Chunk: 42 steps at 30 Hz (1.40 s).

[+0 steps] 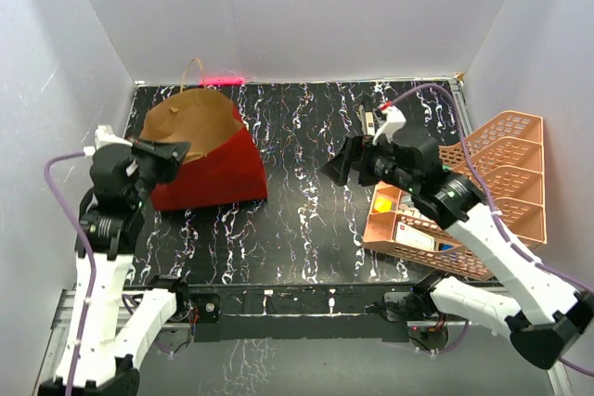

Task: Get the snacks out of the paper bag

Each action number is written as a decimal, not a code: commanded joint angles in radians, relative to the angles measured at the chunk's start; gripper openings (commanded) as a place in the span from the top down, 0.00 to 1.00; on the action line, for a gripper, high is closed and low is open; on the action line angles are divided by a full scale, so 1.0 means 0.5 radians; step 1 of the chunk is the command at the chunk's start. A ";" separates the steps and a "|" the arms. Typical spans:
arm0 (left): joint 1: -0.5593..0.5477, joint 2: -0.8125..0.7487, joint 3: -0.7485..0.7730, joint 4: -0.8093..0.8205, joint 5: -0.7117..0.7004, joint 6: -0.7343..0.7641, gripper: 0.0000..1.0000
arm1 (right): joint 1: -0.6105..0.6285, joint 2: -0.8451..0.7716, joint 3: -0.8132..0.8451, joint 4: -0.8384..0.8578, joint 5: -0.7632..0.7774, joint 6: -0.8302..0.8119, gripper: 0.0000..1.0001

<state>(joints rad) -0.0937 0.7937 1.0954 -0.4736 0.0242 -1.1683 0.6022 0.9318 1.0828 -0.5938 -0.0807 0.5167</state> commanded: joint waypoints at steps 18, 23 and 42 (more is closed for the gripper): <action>0.009 -0.681 -0.135 -0.780 0.261 0.056 1.00 | 0.581 1.162 0.807 0.769 -0.058 -0.463 0.02; 0.009 -0.780 -0.161 -0.927 0.246 0.040 1.00 | 0.581 1.553 1.280 0.870 0.234 -0.603 0.02; 0.009 -0.901 -0.102 -1.198 0.265 0.118 1.00 | 0.447 2.994 2.798 1.416 0.242 -0.822 0.15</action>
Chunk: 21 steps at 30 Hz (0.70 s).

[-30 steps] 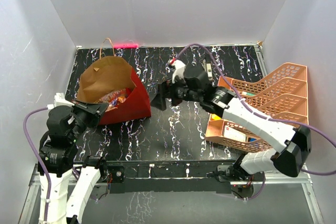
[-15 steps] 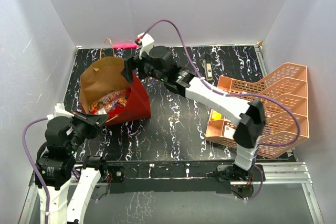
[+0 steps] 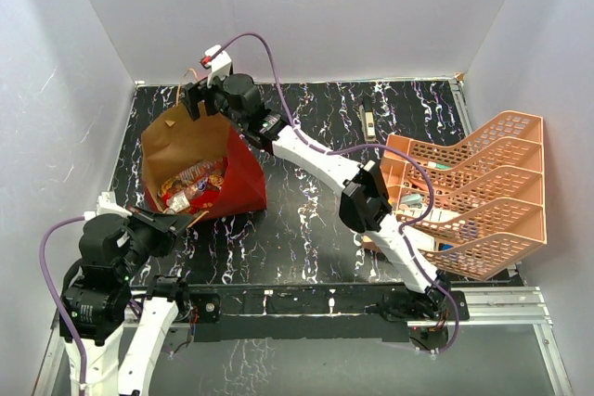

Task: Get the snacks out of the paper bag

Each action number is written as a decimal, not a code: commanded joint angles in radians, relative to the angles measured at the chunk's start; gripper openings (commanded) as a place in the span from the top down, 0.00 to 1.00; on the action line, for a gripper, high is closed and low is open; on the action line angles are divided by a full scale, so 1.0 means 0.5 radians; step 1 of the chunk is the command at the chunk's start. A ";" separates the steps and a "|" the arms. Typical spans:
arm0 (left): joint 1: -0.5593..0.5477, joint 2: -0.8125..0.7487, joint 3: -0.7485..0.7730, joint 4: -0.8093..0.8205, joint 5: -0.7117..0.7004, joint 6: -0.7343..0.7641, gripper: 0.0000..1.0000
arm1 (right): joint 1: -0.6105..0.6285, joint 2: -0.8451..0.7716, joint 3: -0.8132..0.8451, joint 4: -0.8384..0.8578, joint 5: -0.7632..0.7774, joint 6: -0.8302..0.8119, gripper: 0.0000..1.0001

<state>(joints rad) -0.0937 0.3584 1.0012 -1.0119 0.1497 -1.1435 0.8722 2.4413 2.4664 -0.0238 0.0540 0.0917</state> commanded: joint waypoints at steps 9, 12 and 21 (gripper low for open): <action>0.009 0.050 0.157 -0.155 0.053 0.173 0.98 | -0.083 0.039 0.013 0.376 -0.009 0.145 0.77; 0.009 0.093 0.202 -0.188 0.002 0.207 0.98 | -0.085 -0.101 -0.124 0.402 0.012 0.117 0.92; -0.011 0.403 0.321 -0.037 -0.003 0.485 0.85 | -0.087 -0.926 -0.923 0.222 0.561 0.025 0.93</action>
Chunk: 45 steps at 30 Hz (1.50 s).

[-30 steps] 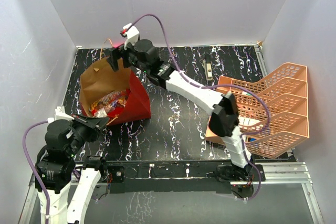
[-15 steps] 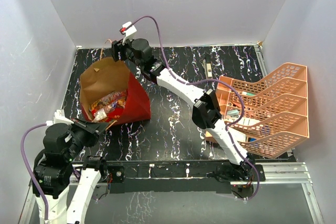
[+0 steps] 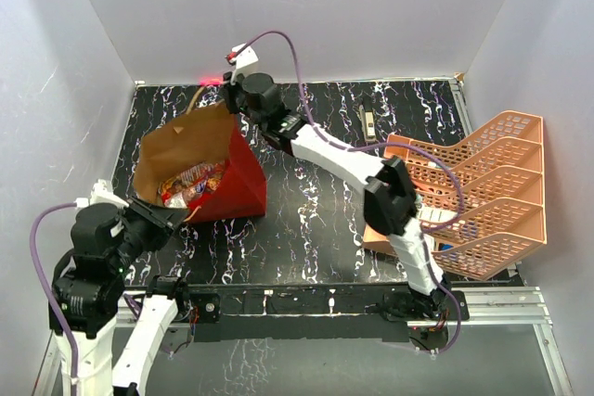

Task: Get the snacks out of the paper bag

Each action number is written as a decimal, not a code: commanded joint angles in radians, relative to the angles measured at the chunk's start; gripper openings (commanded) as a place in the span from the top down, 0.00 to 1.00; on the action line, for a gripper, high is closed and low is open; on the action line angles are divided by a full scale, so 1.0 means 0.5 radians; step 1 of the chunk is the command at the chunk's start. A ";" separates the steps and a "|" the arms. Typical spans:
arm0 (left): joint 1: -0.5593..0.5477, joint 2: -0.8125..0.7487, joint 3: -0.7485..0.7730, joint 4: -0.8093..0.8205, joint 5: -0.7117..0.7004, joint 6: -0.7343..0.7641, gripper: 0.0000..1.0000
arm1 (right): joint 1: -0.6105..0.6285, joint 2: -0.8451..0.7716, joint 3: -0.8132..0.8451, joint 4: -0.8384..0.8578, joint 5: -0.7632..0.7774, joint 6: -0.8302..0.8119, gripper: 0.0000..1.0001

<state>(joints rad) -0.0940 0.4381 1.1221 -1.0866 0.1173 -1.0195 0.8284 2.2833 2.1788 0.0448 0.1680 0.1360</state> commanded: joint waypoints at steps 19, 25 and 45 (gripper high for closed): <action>-0.008 1.224 0.567 0.359 0.007 0.705 0.70 | -0.084 -2.152 -1.957 -0.257 0.412 0.272 0.93; -0.008 1.222 0.636 0.374 0.069 0.614 0.07 | -0.084 -2.242 -1.958 -0.303 0.353 0.318 0.93; 0.018 1.069 -0.109 1.449 0.111 -0.104 0.36 | -0.086 -2.294 -1.977 -0.289 0.347 0.270 0.92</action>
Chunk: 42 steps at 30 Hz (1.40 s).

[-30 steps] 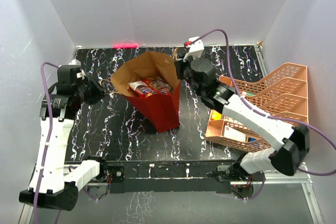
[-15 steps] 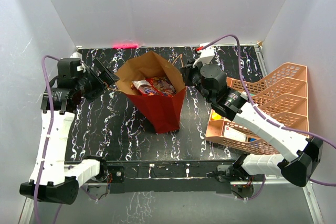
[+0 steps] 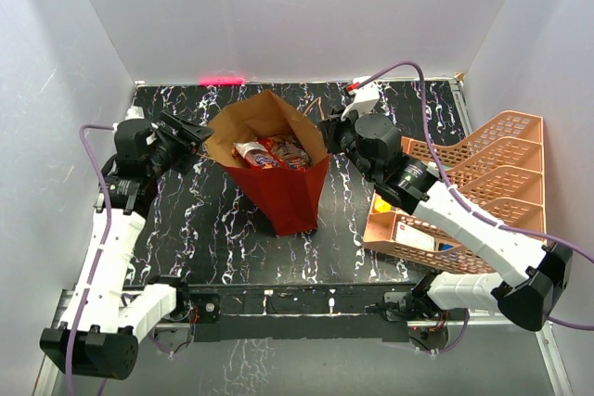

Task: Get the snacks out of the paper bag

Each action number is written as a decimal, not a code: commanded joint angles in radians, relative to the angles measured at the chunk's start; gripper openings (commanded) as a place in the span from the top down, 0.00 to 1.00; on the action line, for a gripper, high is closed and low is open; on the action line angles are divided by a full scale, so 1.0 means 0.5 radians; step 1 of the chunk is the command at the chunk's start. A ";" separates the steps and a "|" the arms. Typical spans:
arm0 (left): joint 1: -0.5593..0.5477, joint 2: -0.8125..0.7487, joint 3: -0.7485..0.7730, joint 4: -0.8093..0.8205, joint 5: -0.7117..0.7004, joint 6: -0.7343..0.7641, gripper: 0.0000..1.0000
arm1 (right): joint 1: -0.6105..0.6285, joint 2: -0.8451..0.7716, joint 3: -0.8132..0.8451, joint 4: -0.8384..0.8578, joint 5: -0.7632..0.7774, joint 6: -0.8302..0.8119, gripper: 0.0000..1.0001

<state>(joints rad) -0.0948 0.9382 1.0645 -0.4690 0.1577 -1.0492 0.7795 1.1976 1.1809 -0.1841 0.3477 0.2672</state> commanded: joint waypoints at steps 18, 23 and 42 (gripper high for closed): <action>0.285 0.598 1.137 -0.260 -0.335 0.760 1.00 | 0.040 0.170 0.273 0.227 -0.680 0.267 0.93; 0.317 0.651 1.311 -0.130 -0.435 1.043 1.00 | 0.134 0.322 0.225 0.455 -0.866 0.589 0.93; 0.317 0.033 0.364 0.278 1.029 1.216 1.00 | 0.468 0.226 -0.576 0.632 -0.905 1.080 0.85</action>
<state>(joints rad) 0.0639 1.0389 1.2934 -0.4599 0.4088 -0.3729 0.9855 1.4010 0.9649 0.0505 -0.1104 0.7303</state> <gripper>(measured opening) 0.008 0.146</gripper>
